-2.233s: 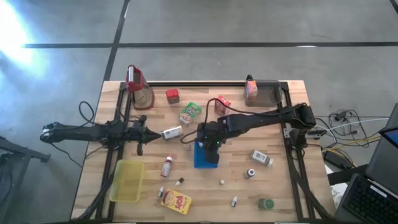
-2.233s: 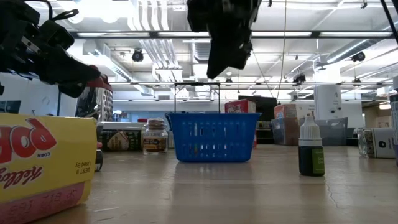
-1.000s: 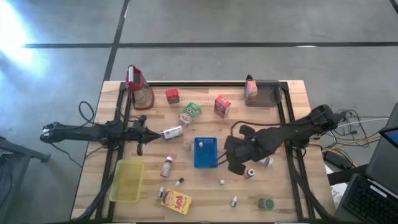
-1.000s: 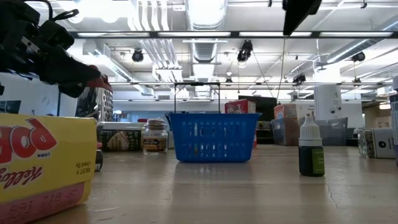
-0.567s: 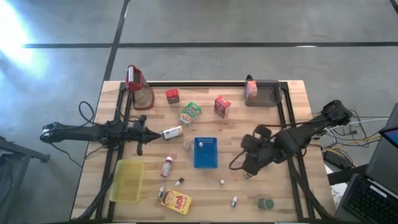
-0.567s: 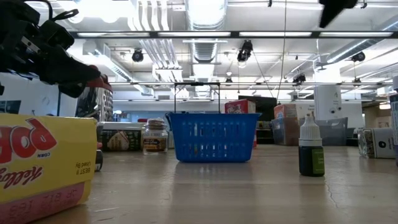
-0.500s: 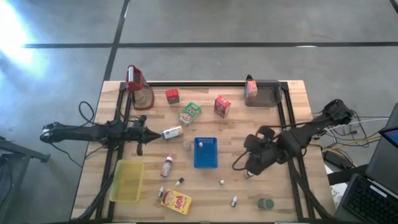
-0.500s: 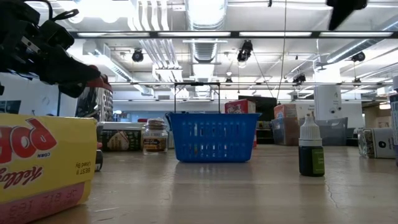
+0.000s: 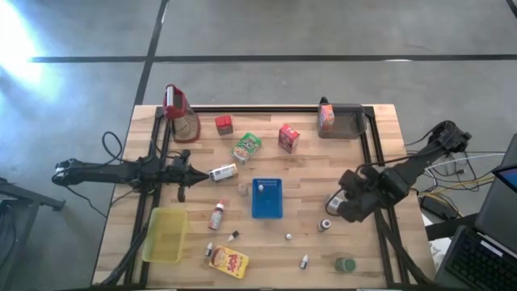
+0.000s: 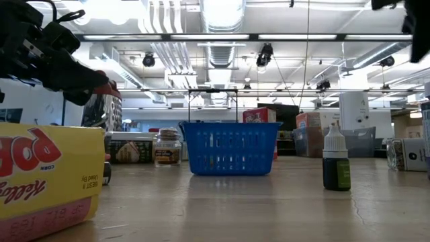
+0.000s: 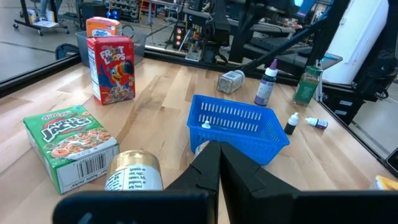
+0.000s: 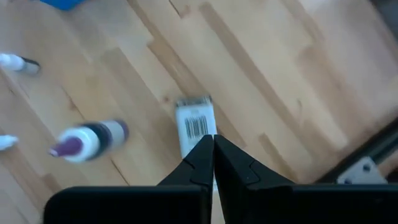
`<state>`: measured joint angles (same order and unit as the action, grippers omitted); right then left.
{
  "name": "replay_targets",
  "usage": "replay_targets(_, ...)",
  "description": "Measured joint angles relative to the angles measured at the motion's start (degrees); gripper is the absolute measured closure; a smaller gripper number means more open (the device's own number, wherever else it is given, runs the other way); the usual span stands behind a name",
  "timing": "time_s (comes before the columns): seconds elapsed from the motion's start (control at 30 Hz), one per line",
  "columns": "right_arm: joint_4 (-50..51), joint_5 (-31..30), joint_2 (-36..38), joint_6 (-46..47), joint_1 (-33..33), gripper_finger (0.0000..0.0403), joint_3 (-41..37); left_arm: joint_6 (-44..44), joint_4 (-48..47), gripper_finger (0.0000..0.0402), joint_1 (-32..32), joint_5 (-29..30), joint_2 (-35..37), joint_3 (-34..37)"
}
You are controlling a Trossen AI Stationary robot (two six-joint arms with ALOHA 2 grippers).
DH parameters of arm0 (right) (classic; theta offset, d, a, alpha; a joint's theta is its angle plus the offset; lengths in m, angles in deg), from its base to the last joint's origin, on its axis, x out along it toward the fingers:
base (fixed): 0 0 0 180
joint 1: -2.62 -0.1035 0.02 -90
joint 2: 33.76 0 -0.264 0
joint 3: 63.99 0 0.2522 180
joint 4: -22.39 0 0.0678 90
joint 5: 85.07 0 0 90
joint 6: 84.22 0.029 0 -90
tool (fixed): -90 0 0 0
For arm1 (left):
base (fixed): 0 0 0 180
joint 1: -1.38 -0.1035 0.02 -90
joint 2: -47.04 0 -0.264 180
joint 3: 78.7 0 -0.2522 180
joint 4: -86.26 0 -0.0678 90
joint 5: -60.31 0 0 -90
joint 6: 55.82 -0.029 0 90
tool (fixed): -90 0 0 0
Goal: Pick & Place Kitchen Items
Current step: Put the white seasoning bottle into the yellow bin
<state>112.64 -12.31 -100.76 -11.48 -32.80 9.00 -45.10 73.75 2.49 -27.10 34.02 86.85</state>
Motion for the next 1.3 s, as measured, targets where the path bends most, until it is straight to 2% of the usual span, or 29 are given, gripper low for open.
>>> replay_targets(0.17,-0.3,6.8,2.3,-5.4,0.0,0.0394,-4.9,0.0,0.0,0.039,0.0,0.0,0.0,0.0)
replay_targets(0.67,-5.5,8.8,2.5,-7.6,0.0,0.0386,-8.9,0.0,0.0,0.039,0.0,0.0,0.0,0.0)
replay_targets(1.1,-9.3,8.3,2.5,-6.8,0.0,0.026,-12.2,0.0,0.0,0.039,0.0,0.0,0.0,0.0)
replay_targets(1.3,-10.0,8.3,2.5,-3.3,-0.7,0.0209,-14.0,0.0,0.0,0.039,0.0,0.0,0.0,0.0)
